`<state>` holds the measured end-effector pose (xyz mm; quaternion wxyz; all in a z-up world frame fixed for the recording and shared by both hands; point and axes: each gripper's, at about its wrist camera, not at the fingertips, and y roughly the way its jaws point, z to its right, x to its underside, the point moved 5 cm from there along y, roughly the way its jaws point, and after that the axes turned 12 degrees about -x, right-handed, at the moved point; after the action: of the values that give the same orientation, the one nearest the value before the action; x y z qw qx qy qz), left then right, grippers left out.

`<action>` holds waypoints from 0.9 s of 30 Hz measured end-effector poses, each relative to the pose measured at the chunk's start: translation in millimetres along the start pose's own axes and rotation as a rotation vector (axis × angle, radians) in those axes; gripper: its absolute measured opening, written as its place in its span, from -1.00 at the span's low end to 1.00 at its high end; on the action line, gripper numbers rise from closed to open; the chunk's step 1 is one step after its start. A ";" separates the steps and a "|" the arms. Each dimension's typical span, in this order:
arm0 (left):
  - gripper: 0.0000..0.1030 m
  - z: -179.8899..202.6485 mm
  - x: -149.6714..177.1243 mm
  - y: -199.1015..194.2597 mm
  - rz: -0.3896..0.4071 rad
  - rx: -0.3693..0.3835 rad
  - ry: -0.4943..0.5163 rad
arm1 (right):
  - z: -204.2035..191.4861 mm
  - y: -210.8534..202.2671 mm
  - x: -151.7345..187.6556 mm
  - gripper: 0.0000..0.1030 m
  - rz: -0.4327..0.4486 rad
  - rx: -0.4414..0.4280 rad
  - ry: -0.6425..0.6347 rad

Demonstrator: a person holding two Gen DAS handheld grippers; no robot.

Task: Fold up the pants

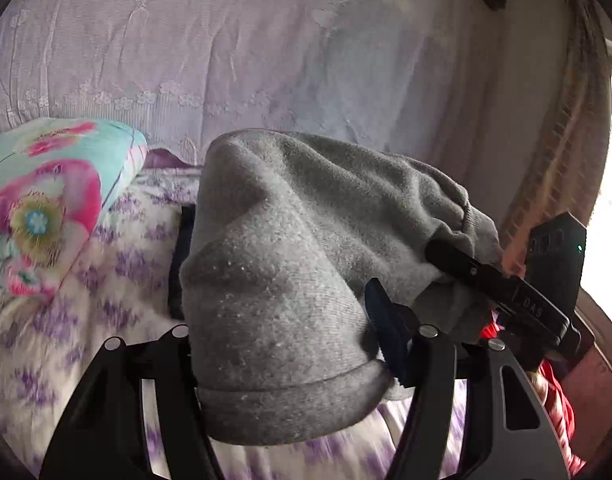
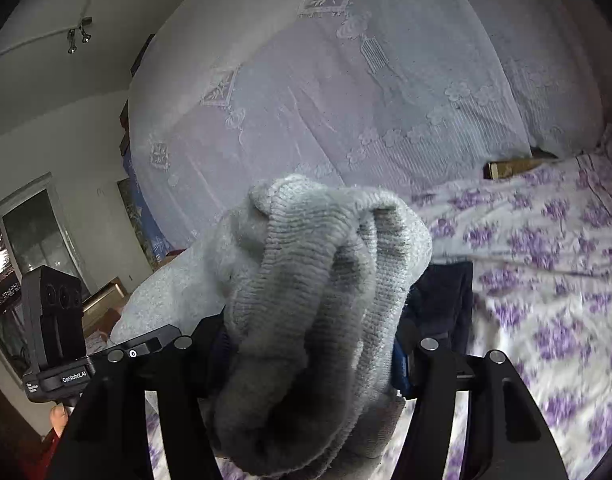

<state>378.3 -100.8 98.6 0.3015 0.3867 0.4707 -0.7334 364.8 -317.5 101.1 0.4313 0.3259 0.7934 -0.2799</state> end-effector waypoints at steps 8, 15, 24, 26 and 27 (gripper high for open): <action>0.31 -41.7 -12.8 142.1 -0.067 -0.150 -0.039 | 126.5 113.3 -2.2 0.55 -0.054 0.068 0.091; 0.38 -76.2 -7.4 150.9 -0.017 -0.281 -0.076 | 150.5 99.2 -5.6 0.82 0.037 0.229 0.108; 0.78 -44.5 -6.5 160.3 -0.001 -0.379 0.116 | 85.9 111.7 -7.1 0.14 0.033 0.470 -0.285; 0.92 -47.5 15.6 194.5 -0.106 -0.426 0.187 | 126.6 143.6 20.0 0.17 -0.145 0.512 -0.218; 0.92 -51.6 18.5 197.1 -0.114 -0.400 0.159 | 143.4 144.2 31.1 0.47 -0.130 0.501 -0.152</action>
<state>542.2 -128.5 -20.6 0.2921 0.3487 0.6504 -0.6084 533.3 -322.0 -16.9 0.3767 0.3488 0.6839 -0.5184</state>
